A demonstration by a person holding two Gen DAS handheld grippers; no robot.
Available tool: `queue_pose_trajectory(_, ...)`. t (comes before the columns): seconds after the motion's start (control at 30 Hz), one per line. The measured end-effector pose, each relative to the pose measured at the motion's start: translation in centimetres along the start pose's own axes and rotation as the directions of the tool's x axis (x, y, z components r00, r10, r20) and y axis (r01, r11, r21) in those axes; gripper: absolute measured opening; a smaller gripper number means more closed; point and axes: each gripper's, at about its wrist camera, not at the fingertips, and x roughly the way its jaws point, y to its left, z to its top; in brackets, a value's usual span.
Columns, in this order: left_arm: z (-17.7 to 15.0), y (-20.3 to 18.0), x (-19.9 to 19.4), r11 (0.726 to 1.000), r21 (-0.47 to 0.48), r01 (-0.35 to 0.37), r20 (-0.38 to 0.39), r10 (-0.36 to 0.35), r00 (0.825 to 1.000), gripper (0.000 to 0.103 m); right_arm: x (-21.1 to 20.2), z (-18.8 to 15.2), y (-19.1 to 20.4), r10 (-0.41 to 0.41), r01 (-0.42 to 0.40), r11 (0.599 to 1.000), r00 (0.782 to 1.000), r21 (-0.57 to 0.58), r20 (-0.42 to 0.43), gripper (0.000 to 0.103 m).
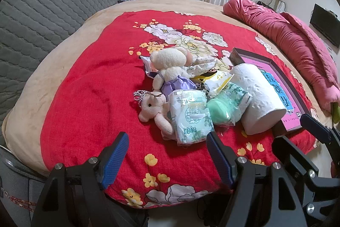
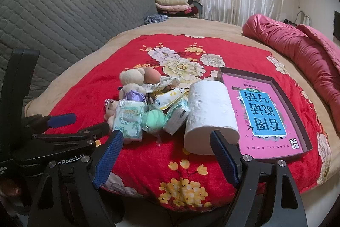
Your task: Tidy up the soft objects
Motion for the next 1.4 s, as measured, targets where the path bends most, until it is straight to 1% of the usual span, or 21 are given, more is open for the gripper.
queue_pose_trajectory(0.5,-0.1,-0.1,0.0,1.0,-0.008,0.004,-0.004,-0.004,1.0,0.075,0.1,-0.1,0.1,0.004,-0.004,1.0,1.0,-0.001,-0.004,0.084)
queue_pose_trajectory(0.7,-0.1,1.7,0.8,0.998,-0.06,0.01,-0.028,-0.012,1.0,0.075,0.3,-0.3,0.3,0.014,-0.015,1.0,1.0,-0.009,-0.011,0.084)
queue_pose_trajectory(0.9,0.0,3.8,2.3,0.994,-0.109,-0.009,-0.061,0.002,0.998,0.075,0.8,-0.4,0.8,0.033,-0.034,0.999,0.999,-0.022,-0.025,0.084)
queue_pose_trajectory(1.07,0.5,4.6,4.0,0.995,-0.104,-0.007,-0.076,-0.001,0.997,0.075,1.5,-0.7,1.6,0.079,-0.08,0.996,0.996,-0.024,-0.05,0.084)
queue_pose_trajectory(1.3,1.9,5.5,6.1,0.991,-0.124,0.053,-0.073,-0.063,0.995,0.075,2.8,-1.2,3.0,0.114,-0.119,0.992,0.99,-0.051,-0.085,0.084)
queue_pose_trajectory(1.4,2.5,6.4,7.0,0.979,-0.175,0.107,-0.066,-0.121,0.991,0.075,3.4,-1.4,3.4,0.117,-0.124,0.99,0.988,-0.061,-0.098,0.084)
